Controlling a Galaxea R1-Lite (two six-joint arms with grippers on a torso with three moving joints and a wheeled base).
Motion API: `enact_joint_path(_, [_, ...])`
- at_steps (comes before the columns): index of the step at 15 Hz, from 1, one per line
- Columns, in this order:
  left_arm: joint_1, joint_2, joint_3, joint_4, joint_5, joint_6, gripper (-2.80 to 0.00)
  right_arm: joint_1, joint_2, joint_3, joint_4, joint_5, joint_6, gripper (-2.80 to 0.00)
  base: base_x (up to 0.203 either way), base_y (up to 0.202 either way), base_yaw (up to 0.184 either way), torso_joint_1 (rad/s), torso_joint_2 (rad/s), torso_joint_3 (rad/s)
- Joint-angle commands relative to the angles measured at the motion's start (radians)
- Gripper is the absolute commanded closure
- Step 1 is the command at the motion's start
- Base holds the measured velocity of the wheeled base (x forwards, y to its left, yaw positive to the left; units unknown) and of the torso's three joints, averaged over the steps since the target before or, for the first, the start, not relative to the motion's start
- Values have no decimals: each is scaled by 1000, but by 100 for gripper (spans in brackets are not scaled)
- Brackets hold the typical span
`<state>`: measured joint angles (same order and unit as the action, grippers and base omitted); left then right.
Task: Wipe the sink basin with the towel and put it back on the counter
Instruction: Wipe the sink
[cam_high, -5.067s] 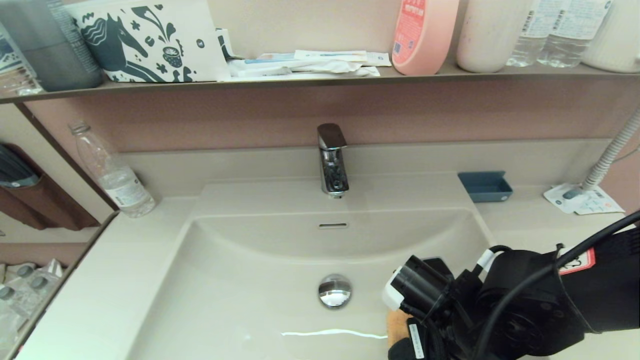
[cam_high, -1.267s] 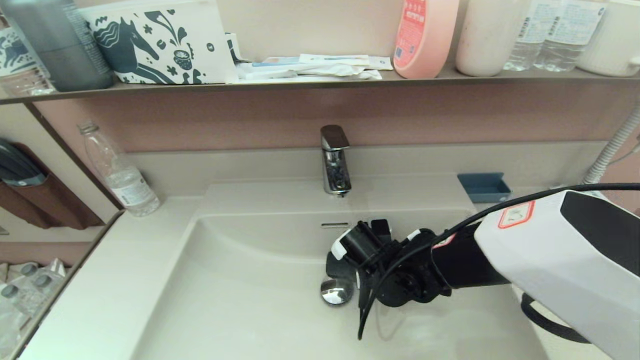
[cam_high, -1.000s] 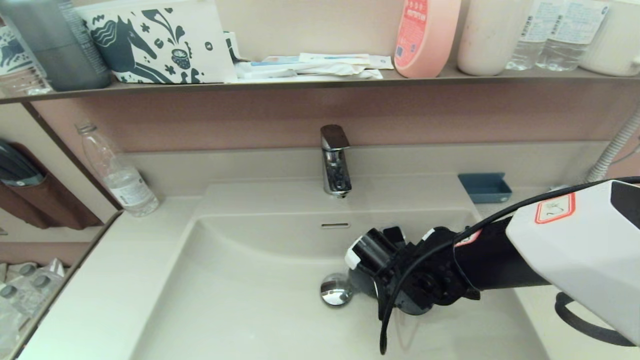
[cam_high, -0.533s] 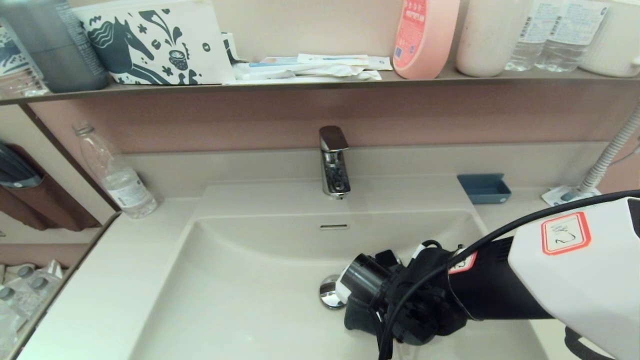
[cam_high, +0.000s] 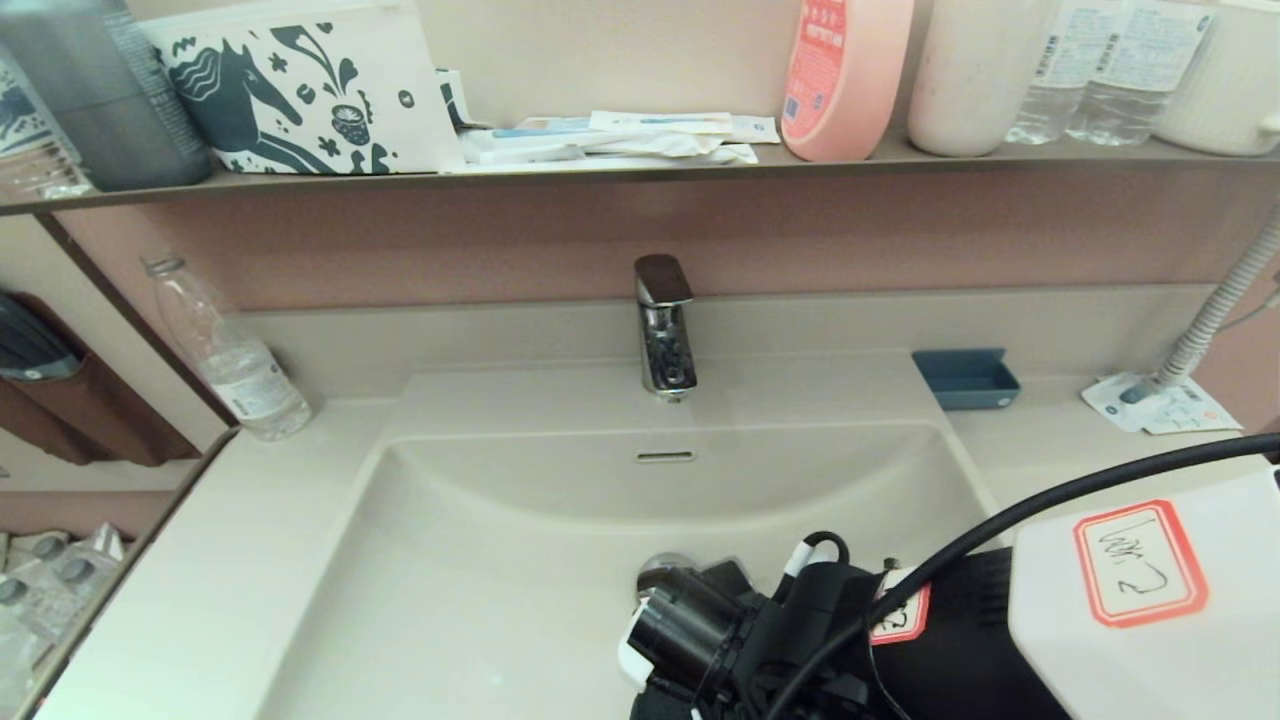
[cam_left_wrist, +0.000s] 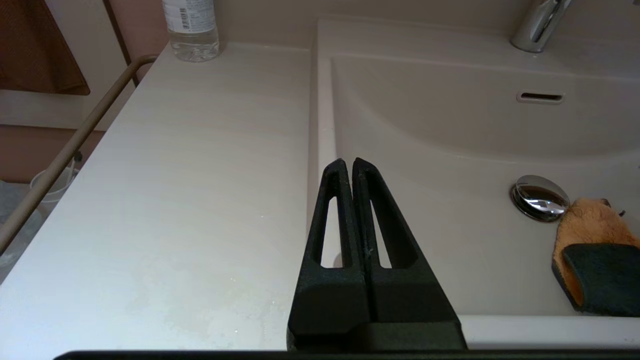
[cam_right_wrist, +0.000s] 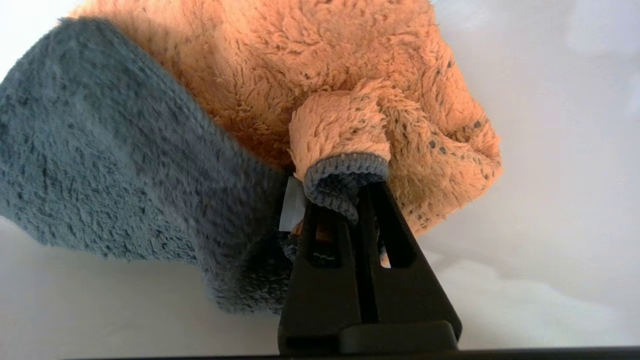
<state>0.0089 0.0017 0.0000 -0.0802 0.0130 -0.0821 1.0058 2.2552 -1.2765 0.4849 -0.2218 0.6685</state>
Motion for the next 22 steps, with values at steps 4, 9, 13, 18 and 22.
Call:
enact_joint_path(4, [0,1,0,-1,1,-1,0,29,84,-193,-13,-5,5,0,0,0,0,0,0,0])
enact_joint_path(9, [0,1,0,-1,1,-1,0,42,217,-460,-12,-8,34,0,0,0,0,0,0,0])
enact_joint_path(13, [0,0,0,-1,1,-1,0,33,351,-640,-20,-49,33,0,0,0,0,0,0,0])
enact_joint_path(18, [0,0,0,-1,1,-1,0,-47,387,-677,-186,-103,30,0,0,0,0,0,0,0])
enact_joint_path(22, [0,0,0,-1,1,-1,0,-97,349,-614,-185,-178,10,0,0,0,0,0,0,0])
